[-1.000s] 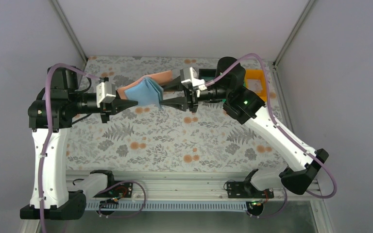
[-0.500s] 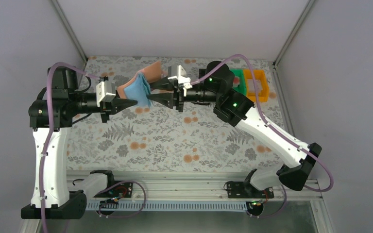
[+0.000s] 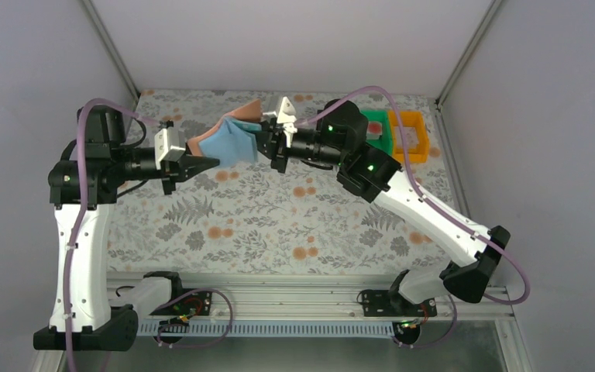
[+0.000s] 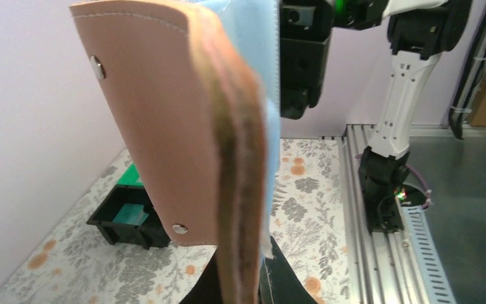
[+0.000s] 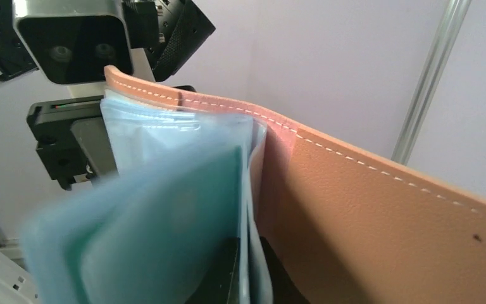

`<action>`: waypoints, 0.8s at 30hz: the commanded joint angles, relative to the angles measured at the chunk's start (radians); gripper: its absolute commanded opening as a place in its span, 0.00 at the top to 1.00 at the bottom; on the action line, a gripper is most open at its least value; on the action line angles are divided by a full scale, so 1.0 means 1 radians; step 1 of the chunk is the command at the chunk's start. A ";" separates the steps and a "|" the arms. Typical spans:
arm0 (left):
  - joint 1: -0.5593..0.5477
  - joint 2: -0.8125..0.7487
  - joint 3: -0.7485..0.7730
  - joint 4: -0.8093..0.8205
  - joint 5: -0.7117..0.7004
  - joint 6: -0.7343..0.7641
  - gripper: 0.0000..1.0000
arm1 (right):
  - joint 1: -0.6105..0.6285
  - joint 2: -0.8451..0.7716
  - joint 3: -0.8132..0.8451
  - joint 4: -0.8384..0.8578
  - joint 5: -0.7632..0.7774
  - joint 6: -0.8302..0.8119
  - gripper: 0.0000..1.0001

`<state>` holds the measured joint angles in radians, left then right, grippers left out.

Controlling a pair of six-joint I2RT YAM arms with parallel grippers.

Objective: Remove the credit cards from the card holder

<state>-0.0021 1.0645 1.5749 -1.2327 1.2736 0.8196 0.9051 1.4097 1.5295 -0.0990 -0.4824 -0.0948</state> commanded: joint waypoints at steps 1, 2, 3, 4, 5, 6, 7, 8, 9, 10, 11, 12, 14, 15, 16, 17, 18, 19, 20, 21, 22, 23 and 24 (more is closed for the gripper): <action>0.006 -0.009 -0.045 0.186 -0.074 -0.177 0.89 | 0.017 -0.005 0.000 0.003 -0.003 0.024 0.96; 0.006 -0.009 -0.059 0.232 -0.124 -0.235 0.80 | 0.022 -0.003 0.001 0.005 0.011 0.043 0.96; 0.006 -0.008 -0.071 0.273 -0.172 -0.287 0.68 | 0.026 0.003 0.005 0.005 0.033 0.065 0.96; 0.006 -0.006 -0.082 0.298 -0.206 -0.318 0.51 | 0.028 0.009 0.009 0.005 0.055 0.089 0.96; 0.005 -0.004 -0.093 0.320 -0.230 -0.343 0.44 | 0.031 0.019 0.016 0.001 0.087 0.114 0.96; 0.005 -0.002 -0.103 0.333 -0.241 -0.359 0.31 | 0.033 0.030 0.025 -0.006 0.121 0.143 0.96; 0.005 0.004 -0.105 0.339 -0.242 -0.366 0.20 | 0.035 0.044 0.037 -0.017 0.158 0.172 0.96; 0.005 0.013 -0.103 0.343 -0.239 -0.372 0.05 | 0.036 0.061 0.049 -0.030 0.204 0.210 0.96; 0.005 0.025 -0.097 0.352 -0.236 -0.389 0.00 | 0.036 0.081 0.068 -0.049 0.243 0.244 0.96; 0.005 0.039 -0.089 0.364 -0.231 -0.409 0.00 | 0.039 0.102 0.088 -0.072 0.279 0.270 0.96; 0.005 0.050 -0.084 0.377 -0.228 -0.428 0.00 | 0.040 0.122 0.110 -0.097 0.313 0.294 0.96; 0.005 0.059 -0.079 0.390 -0.232 -0.446 0.00 | 0.044 0.143 0.138 -0.119 0.347 0.312 0.96; 0.005 0.068 -0.073 0.401 -0.236 -0.462 0.00 | 0.055 0.170 0.161 -0.147 0.432 0.349 0.96; 0.005 0.065 -0.079 0.403 -0.232 -0.464 0.00 | 0.059 0.179 0.164 -0.151 0.466 0.362 0.96; 0.005 0.063 -0.087 0.404 -0.226 -0.463 0.00 | 0.062 0.185 0.166 -0.152 0.488 0.373 0.96; 0.005 0.057 -0.097 0.407 -0.223 -0.462 0.00 | 0.069 0.193 0.170 -0.154 0.507 0.379 0.96; 0.005 0.056 -0.106 0.410 -0.227 -0.466 0.00 | 0.074 0.203 0.182 -0.162 0.526 0.381 0.96; 0.005 0.056 -0.112 0.414 -0.236 -0.471 0.00 | 0.079 0.215 0.202 -0.182 0.545 0.382 0.96; 0.005 0.057 -0.119 0.419 -0.257 -0.479 0.00 | 0.085 0.232 0.227 -0.213 0.574 0.379 0.96; 0.005 0.056 -0.126 0.427 -0.273 -0.488 0.00 | 0.091 0.244 0.253 -0.232 0.591 0.375 0.96; 0.005 0.055 -0.132 0.436 -0.280 -0.493 0.00 | 0.096 0.274 0.274 -0.247 0.601 0.372 0.96; 0.005 0.058 -0.139 0.446 -0.280 -0.500 0.00 | 0.102 0.294 0.292 -0.256 0.608 0.369 0.96; 0.005 0.062 -0.147 0.459 -0.282 -0.515 0.00 | 0.108 0.313 0.309 -0.264 0.612 0.366 0.96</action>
<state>-0.0010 1.1297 1.4555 -0.8276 1.0214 0.3592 0.9787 1.6756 1.7412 -0.3218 0.0292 0.2543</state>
